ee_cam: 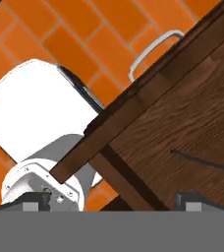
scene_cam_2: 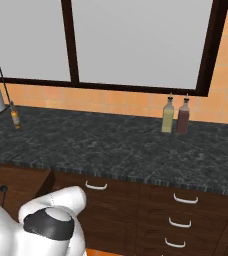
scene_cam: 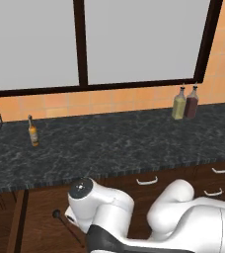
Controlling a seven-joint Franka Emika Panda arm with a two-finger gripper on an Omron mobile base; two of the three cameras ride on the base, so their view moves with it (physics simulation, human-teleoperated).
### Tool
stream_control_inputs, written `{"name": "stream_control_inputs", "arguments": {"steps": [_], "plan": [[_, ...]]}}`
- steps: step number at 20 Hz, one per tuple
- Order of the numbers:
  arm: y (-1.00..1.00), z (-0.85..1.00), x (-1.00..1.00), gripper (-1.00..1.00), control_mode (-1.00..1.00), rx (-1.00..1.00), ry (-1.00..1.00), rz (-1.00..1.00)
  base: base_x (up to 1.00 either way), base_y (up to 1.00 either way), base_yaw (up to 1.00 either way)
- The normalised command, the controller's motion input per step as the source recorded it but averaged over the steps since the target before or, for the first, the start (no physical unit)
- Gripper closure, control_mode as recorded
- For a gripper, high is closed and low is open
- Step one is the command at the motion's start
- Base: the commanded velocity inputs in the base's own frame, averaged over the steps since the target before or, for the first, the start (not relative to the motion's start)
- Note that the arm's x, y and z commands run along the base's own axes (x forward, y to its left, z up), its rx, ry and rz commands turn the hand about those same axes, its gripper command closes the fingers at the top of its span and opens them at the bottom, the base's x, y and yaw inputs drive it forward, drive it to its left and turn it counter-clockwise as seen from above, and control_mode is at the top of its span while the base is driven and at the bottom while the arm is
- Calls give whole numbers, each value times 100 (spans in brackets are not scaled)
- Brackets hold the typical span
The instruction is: Pick the ladle from the drawer and place it on the counter.
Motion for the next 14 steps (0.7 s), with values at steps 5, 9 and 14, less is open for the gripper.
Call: {"name": "stream_control_inputs", "arguments": {"steps": [5,9,14], "plan": [[42,-8,18,-100,-100,-3,-1,72,0,0,0],[-5,-6,81,-100,-100,0,6,67,0,0,0],[3,-42,34,-100,-100,-2,5,29,0,0,0]]}}
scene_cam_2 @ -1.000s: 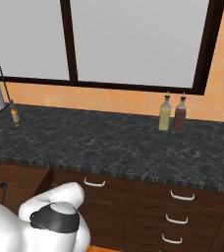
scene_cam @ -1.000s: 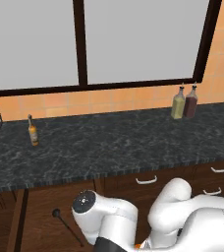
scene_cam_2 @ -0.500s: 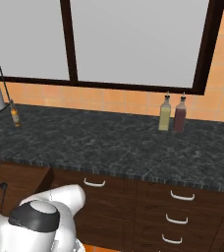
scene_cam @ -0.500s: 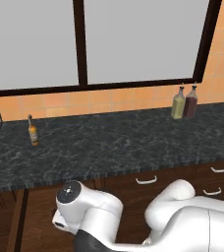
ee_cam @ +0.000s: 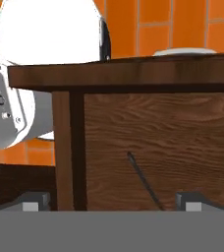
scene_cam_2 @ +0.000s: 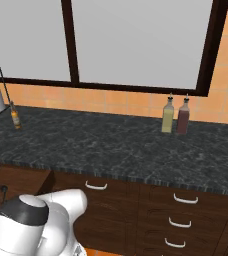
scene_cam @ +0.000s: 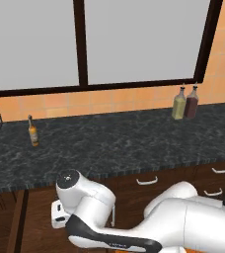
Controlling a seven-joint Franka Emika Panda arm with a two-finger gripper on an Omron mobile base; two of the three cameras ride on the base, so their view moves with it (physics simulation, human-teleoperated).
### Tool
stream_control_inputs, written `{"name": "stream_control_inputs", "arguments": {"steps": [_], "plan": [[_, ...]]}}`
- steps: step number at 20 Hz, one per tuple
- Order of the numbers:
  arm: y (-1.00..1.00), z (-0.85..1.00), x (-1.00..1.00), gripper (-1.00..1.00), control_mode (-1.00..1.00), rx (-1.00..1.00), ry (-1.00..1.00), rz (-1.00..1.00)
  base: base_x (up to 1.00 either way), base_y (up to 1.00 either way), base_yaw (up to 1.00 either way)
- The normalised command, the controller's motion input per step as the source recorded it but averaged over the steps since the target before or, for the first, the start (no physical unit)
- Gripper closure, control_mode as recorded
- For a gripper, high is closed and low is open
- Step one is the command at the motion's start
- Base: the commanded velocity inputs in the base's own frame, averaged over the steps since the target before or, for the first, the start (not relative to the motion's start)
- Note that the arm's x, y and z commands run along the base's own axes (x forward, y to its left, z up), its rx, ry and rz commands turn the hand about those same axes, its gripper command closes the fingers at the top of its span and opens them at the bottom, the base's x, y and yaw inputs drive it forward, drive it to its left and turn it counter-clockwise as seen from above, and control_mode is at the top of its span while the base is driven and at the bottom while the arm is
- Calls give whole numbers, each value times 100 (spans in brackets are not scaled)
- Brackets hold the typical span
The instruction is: Pick the ladle from the drawer and place it on the counter.
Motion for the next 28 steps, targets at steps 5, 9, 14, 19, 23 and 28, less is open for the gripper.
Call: {"name": "stream_control_inputs", "arguments": {"steps": [5,9,14,19,23,28], "plan": [[34,-63,12,-100,-100,-1,4,13,0,0,0],[7,-47,21,-100,-100,0,1,12,0,0,0],[8,-54,4,-100,-100,0,-1,13,0,0,0],[12,-37,26,-100,-100,0,0,10,0,0,0],[26,-26,26,-100,-100,-1,0,6,0,0,0],[40,-27,16,-100,-100,-4,0,0,0,0,0]]}}
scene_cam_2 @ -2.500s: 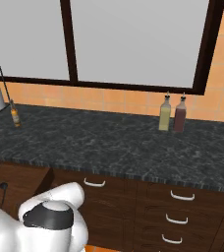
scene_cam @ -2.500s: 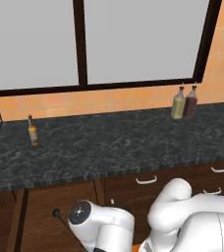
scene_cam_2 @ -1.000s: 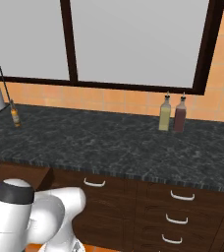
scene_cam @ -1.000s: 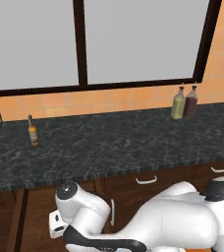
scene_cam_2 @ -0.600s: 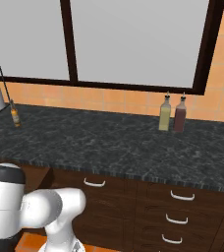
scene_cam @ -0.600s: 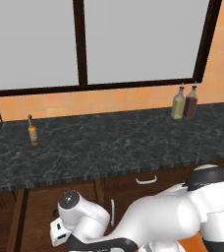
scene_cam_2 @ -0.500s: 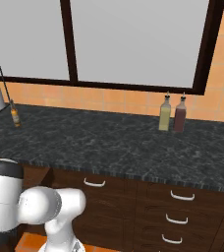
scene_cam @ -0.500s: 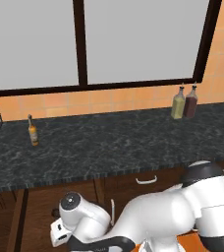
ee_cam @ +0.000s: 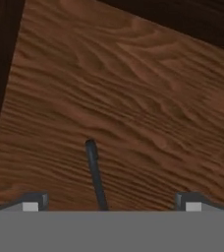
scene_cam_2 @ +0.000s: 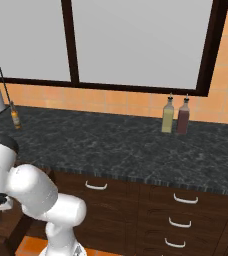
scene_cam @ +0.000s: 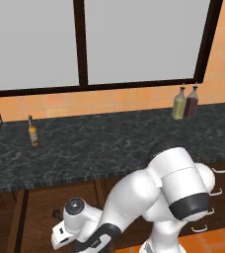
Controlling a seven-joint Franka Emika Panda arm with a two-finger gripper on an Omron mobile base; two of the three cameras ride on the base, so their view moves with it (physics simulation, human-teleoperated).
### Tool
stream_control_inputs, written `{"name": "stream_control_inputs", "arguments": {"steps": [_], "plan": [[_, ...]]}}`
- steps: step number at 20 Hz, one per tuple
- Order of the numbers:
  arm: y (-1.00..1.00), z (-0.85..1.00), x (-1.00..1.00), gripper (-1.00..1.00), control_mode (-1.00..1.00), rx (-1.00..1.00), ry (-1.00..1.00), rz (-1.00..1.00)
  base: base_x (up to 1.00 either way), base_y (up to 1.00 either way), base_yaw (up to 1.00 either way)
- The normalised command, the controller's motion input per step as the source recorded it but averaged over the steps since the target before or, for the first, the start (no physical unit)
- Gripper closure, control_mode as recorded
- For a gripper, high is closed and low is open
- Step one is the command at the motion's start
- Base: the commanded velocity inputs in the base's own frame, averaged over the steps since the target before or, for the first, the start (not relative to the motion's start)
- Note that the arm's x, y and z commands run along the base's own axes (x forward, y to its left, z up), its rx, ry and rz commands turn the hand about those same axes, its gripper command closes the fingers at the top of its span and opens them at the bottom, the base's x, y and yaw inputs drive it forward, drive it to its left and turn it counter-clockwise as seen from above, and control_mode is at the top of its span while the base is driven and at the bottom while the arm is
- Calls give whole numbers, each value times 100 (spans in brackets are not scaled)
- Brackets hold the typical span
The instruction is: Pick the ladle from the drawer and place it on the counter.
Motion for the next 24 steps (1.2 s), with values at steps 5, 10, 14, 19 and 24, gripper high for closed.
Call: {"name": "stream_control_inputs", "arguments": {"steps": [5,10,14,19,24], "plan": [[45,-35,33,-100,-100,-8,0,0,0,0,0],[13,-49,52,100,-100,-15,0,0,0,0,0],[-5,-57,59,100,-100,-13,3,0,0,0,0],[-17,-33,4,100,-100,-9,9,0,0,0,0],[-19,7,-61,100,-100,-6,0,4,0,0,0]]}}
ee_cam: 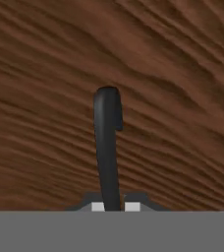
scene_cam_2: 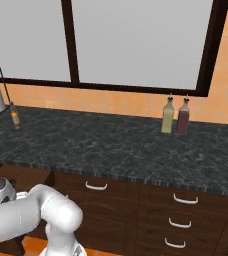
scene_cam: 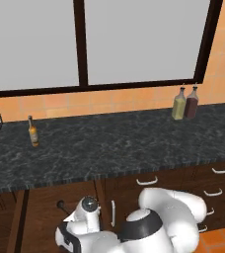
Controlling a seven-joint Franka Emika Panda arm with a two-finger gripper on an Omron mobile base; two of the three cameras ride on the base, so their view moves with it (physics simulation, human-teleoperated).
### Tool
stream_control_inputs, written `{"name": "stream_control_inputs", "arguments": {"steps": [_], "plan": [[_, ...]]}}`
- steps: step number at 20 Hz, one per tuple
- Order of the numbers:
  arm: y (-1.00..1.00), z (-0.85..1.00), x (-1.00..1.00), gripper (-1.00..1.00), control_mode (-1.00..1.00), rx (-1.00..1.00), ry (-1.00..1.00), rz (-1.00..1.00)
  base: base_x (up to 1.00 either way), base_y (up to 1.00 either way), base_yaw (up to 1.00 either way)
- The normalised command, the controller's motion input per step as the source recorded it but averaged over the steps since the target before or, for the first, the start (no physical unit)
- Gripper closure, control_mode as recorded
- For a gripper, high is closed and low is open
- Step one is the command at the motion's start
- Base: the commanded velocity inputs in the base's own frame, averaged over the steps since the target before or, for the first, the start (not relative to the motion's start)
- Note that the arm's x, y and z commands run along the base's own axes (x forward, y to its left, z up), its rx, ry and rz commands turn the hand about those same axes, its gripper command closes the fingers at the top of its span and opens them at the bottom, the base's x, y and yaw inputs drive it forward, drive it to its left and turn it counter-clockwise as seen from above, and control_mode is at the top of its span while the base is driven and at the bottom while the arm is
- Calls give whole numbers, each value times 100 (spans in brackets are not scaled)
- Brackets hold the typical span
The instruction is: Pick the ladle from the drawer and place it on the counter.
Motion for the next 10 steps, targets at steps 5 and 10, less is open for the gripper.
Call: {"name": "stream_control_inputs", "arguments": {"steps": [5,10], "plan": [[18,77,-66,100,-100,-17,0,6,0,0,0],[31,100,-44,100,-100,-7,-6,8,0,0,0]]}}
